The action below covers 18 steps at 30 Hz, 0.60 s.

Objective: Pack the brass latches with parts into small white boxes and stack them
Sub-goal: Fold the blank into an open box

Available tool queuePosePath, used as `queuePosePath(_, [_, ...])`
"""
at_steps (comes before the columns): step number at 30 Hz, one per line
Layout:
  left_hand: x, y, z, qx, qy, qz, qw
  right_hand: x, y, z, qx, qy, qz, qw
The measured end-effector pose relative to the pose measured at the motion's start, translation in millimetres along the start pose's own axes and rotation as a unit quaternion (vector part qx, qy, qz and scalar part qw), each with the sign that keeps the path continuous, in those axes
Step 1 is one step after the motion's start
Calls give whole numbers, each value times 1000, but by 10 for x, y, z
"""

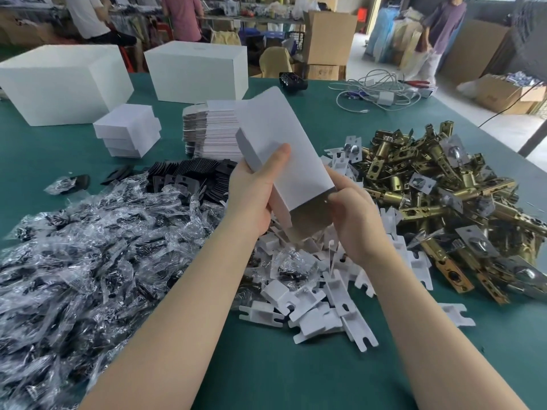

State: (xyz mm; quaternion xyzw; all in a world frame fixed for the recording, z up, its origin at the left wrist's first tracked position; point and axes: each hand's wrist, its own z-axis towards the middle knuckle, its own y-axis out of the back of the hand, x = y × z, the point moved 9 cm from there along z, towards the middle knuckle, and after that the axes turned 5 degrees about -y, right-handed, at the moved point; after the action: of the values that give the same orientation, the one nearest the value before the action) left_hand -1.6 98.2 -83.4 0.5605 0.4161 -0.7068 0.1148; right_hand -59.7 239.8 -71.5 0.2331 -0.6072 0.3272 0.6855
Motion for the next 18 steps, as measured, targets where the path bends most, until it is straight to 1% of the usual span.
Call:
queuePosePath(1, [-42, -9, 0, 5, -14, 5, 1000, 12, 7, -8, -11, -2, -19, 1000])
queuePosePath(3, [-93, -72, -23, 28, -40, 34, 998, 29, 73, -45, -79, 0, -96, 992])
queuePosePath(5, [-75, -142, -58, 54, -44, 59, 996, 9, 154, -74, -134, 5, -132, 982])
queuePosePath(7, [-16, -215, -87, 99, -15, 56, 993, -21, 223, -91, -154, -1, -124, 980])
queuePosePath(10, [80, -330, -137, 198, 44, 24, 979, -28, 325, -103, -172, -20, -74, 982])
queuePosePath(11, [86, -337, -144, 210, 51, 9, 976, -28, 338, -110, -171, -25, -58, 983])
queuePosePath(16, [90, -323, -148, 196, 49, -2, 979, -67, 332, -119, -160, -50, 16, 986])
queuePosePath(18, [84, -329, -145, 190, 51, -8, 980, -93, 341, -118, -165, -65, 25, 984])
